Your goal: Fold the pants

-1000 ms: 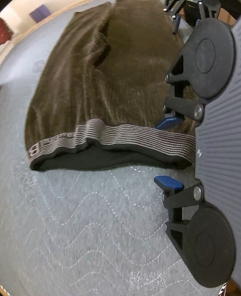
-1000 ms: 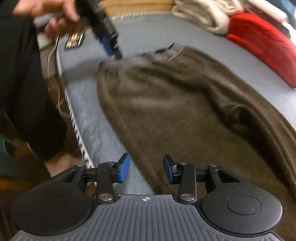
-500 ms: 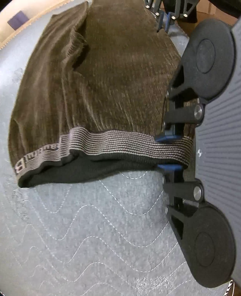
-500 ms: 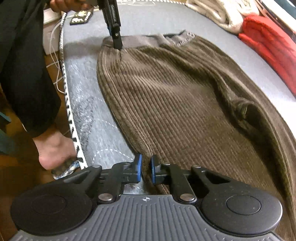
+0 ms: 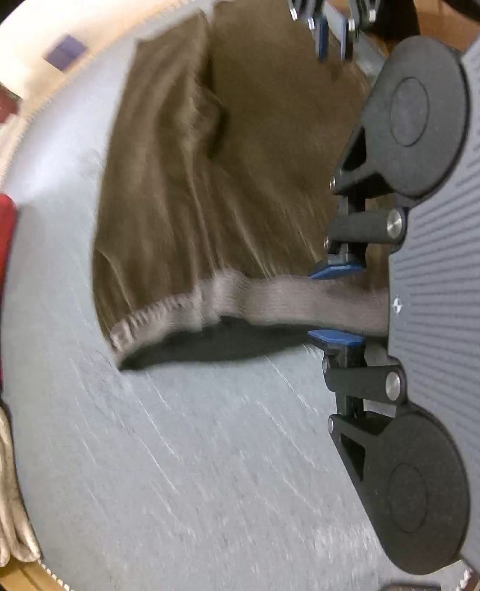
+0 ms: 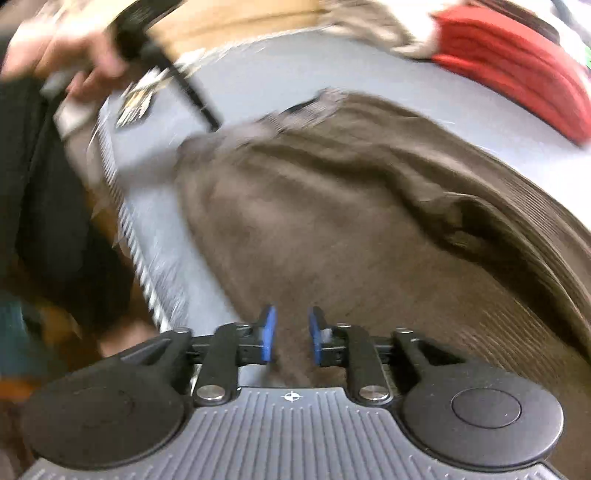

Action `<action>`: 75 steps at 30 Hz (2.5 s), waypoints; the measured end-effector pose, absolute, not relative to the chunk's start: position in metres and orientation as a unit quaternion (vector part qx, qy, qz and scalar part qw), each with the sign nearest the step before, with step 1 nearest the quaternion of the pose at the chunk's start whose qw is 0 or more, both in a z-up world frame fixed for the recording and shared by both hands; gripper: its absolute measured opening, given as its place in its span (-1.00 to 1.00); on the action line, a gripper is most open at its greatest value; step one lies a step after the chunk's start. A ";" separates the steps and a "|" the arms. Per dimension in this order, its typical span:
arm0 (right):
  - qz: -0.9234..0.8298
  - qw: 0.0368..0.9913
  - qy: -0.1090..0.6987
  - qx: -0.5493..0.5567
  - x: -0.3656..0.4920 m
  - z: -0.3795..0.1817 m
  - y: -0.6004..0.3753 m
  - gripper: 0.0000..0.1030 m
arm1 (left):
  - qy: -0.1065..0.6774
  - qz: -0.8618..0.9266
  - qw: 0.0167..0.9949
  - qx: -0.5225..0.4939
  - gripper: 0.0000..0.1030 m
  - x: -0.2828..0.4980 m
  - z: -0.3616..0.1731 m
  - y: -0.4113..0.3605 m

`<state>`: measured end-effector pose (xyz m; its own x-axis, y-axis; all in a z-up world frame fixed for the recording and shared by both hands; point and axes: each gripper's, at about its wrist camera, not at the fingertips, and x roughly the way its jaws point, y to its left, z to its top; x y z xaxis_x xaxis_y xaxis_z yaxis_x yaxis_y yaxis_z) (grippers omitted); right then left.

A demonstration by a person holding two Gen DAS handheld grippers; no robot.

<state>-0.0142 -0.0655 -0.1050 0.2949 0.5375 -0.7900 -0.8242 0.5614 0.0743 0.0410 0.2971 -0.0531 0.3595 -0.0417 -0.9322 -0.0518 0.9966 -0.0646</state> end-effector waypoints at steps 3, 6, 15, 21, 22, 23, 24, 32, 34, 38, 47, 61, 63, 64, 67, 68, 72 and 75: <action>0.413 0.768 0.447 -0.196 -0.008 -0.123 -0.067 -0.49 | 0.585 -0.034 0.810 -0.016 -0.36 0.048 -0.063 0.277; 0.408 0.756 0.451 -0.243 -0.015 -0.141 -0.066 -0.48 | 0.629 -0.051 0.775 0.045 -0.31 0.050 -0.085 0.254; 0.341 0.869 0.341 -0.107 0.023 -0.044 -0.103 -0.47 | 0.593 -0.036 0.804 -0.005 -0.10 0.063 -0.060 0.258; 0.231 0.951 0.207 -0.017 0.057 0.062 -0.173 -0.40 | 0.542 -0.012 0.840 -0.011 -0.06 0.076 -0.042 0.253; 0.216 0.956 0.199 -0.002 0.065 0.075 -0.185 -0.32 | 0.536 -0.012 0.844 -0.011 -0.15 0.083 -0.038 0.254; 0.202 0.959 0.198 0.010 0.074 0.085 -0.199 -0.26 | 0.529 -0.013 0.849 -0.013 -0.35 0.086 -0.037 0.253; 0.189 0.962 0.199 0.015 0.082 0.090 -0.209 -0.20 | 0.522 -0.014 0.853 -0.018 -0.47 0.090 -0.035 0.252; 0.063 0.950 0.304 0.026 0.141 0.025 -0.258 -0.35 | 0.473 -0.007 0.881 -0.021 -0.89 0.122 -0.020 0.237; 0.047 0.954 0.288 0.066 0.149 0.027 -0.261 -0.41 | 0.464 0.001 0.886 -0.029 -0.89 0.136 -0.021 0.240; 0.053 0.956 0.280 0.067 0.166 0.025 -0.259 -0.41 | 0.450 0.032 0.892 -0.027 -0.89 0.172 -0.030 0.247; 0.062 0.946 0.305 0.095 0.180 0.020 -0.267 -0.41 | 0.444 0.089 0.891 -0.038 -0.59 0.237 -0.075 0.286; 0.051 0.943 0.323 0.057 0.188 0.012 -0.274 -0.41 | 0.460 0.072 0.885 0.003 0.31 0.265 -0.122 0.300; 0.045 0.943 0.324 0.057 0.189 0.011 -0.277 -0.41 | 0.461 0.048 0.886 0.011 -0.20 0.263 -0.122 0.296; 0.041 0.942 0.326 0.060 0.189 0.010 -0.279 -0.41 | 0.458 0.042 0.887 0.022 -0.52 0.262 -0.120 0.291; 0.026 0.940 0.333 0.075 0.192 0.007 -0.289 -0.41 | 0.452 0.039 0.889 0.069 -0.87 0.257 -0.110 0.276; 0.017 0.938 0.337 0.082 0.193 0.005 -0.294 -0.41 | 0.451 0.039 0.888 0.080 -0.90 0.254 -0.106 0.271; -0.022 0.932 0.346 0.110 0.194 0.001 -0.314 -0.41 | 0.446 0.027 0.887 0.115 -0.94 0.233 -0.080 0.251; -0.047 0.927 0.349 0.125 0.189 -0.003 -0.329 -0.48 | 0.436 -0.004 0.886 0.157 -0.95 0.206 -0.054 0.232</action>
